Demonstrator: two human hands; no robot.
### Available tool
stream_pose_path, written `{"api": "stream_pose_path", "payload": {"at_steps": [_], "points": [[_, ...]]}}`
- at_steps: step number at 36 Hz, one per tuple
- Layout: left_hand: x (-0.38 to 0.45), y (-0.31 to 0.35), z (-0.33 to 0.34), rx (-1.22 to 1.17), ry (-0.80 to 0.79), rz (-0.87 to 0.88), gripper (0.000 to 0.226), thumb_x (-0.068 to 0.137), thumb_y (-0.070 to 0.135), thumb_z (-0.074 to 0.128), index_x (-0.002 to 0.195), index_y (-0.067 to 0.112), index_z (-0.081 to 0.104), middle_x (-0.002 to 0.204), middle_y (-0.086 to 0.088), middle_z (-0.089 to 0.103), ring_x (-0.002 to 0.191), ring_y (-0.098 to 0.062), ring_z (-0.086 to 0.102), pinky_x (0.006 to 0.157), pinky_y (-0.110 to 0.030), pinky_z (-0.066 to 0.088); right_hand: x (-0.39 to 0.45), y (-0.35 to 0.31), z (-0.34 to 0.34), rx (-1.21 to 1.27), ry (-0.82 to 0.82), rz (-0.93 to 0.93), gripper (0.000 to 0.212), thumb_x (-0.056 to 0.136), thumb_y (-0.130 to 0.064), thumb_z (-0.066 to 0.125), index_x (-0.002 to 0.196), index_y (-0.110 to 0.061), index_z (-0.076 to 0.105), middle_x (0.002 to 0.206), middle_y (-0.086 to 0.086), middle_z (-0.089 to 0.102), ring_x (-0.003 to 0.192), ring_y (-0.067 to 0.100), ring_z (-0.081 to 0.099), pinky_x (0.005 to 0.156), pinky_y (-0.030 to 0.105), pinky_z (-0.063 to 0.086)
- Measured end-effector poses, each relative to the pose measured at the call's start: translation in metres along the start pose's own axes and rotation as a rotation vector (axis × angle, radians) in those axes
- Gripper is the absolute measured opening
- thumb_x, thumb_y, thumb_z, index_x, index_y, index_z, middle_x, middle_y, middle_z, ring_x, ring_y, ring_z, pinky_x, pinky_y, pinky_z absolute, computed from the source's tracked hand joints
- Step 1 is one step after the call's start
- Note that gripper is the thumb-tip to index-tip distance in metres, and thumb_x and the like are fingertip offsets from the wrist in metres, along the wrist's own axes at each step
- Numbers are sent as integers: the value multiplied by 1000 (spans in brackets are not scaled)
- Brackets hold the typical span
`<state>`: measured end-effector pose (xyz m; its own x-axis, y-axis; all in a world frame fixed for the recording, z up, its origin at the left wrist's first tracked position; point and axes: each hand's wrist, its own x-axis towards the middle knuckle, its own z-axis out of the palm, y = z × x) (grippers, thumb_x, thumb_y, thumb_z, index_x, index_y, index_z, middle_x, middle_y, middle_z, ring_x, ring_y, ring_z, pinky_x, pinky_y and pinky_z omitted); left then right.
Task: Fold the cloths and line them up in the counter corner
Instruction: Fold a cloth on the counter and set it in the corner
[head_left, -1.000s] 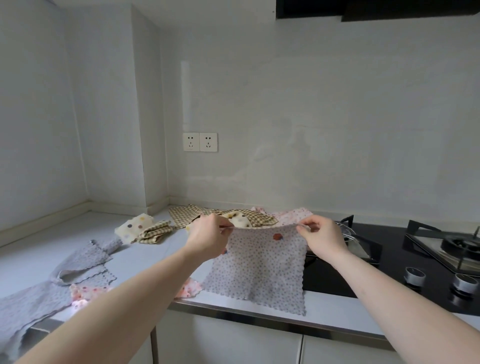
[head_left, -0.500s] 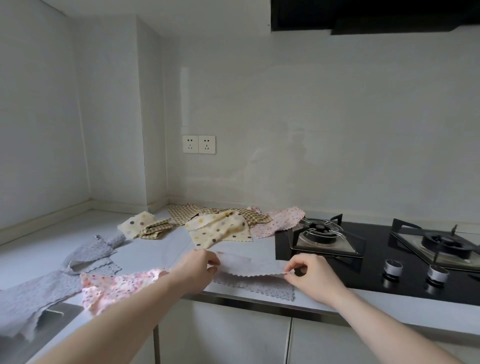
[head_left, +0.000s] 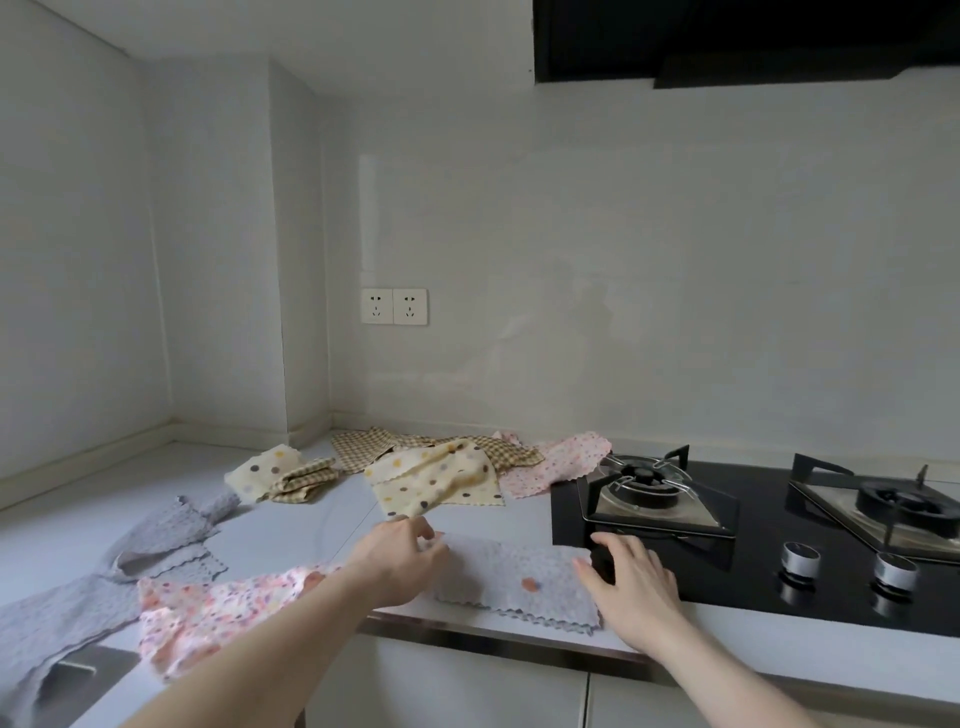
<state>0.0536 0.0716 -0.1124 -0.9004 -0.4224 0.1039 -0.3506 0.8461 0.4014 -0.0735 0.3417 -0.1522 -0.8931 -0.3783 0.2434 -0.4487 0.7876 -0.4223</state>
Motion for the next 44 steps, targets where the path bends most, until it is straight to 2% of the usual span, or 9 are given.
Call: {"api": "stream_pose_path", "payload": {"at_steps": [4, 11, 19, 24, 27, 33, 37, 40, 44], "points": [[18, -2, 11, 17, -3, -12, 50, 96, 52, 42, 137, 27, 53, 141, -4, 51, 122, -23, 52, 104, -40, 44, 11, -2, 11, -90, 3, 28, 63, 98, -67, 28, 151, -33, 36, 156, -11, 35, 145, 15, 29, 119, 37, 21], [33, -19, 39, 93, 28, 13, 65, 88, 63, 41, 146, 36, 42, 157, 6, 36, 142, -19, 32, 117, -40, 23, 20, -2, 18, -92, 17, 18, 53, 89, -76, 37, 132, -45, 47, 138, -22, 44, 134, 10, 38, 114, 36, 25], [58, -19, 37, 28, 58, 48, 59, 81, 68, 50, 132, 39, 51, 146, 7, 48, 129, -19, 43, 108, -40, 34, 36, 0, 8, 58, 79, -25, 23, 90, -57, 56, 106, -40, 58, 115, -27, 55, 117, 5, 49, 108, 34, 33], [54, -20, 43, -41, 49, 67, 51, 82, 64, 53, 127, 39, 55, 139, 6, 53, 123, -18, 47, 103, -38, 40, 30, 11, 11, 326, 137, 71, 13, 85, -43, 70, 84, -35, 60, 87, -17, 68, 84, 8, 63, 78, 39, 54], [52, -21, 44, -24, 59, 69, 52, 85, 65, 51, 131, 39, 53, 144, 6, 50, 128, -18, 45, 106, -38, 38, 29, 12, 13, 403, 150, 89, 17, 87, -40, 71, 89, -36, 56, 89, -14, 69, 75, 12, 64, 68, 37, 54], [54, -25, 41, -44, 62, 53, 41, 88, 57, 52, 125, 40, 59, 146, 6, 50, 131, -19, 44, 109, -39, 36, 29, 10, 12, 504, 229, 147, 29, 88, -33, 73, 109, -34, 54, 100, -10, 67, 84, 9, 64, 73, 36, 52], [54, -24, 43, -28, 61, 45, 45, 87, 60, 51, 127, 41, 58, 148, 7, 49, 132, -20, 42, 110, -40, 34, 34, 7, 3, 514, 178, 187, 42, 86, -31, 78, 118, -29, 50, 94, -10, 63, 85, 7, 61, 70, 29, 46], [54, -22, 44, -17, 61, 54, 49, 86, 64, 50, 128, 41, 58, 149, 6, 48, 133, -19, 42, 109, -41, 32, 46, 5, -14, 524, 143, 249, 47, 84, -28, 80, 120, -24, 49, 88, -11, 61, 88, 15, 61, 78, 32, 47], [54, -22, 45, -28, 67, 58, 49, 85, 66, 50, 127, 41, 59, 149, 7, 48, 133, -20, 41, 110, -41, 30, 61, -7, -33, 529, 124, 278, 48, 80, -24, 79, 122, -19, 55, 104, -1, 63, 99, 21, 61, 85, 34, 49]]}}
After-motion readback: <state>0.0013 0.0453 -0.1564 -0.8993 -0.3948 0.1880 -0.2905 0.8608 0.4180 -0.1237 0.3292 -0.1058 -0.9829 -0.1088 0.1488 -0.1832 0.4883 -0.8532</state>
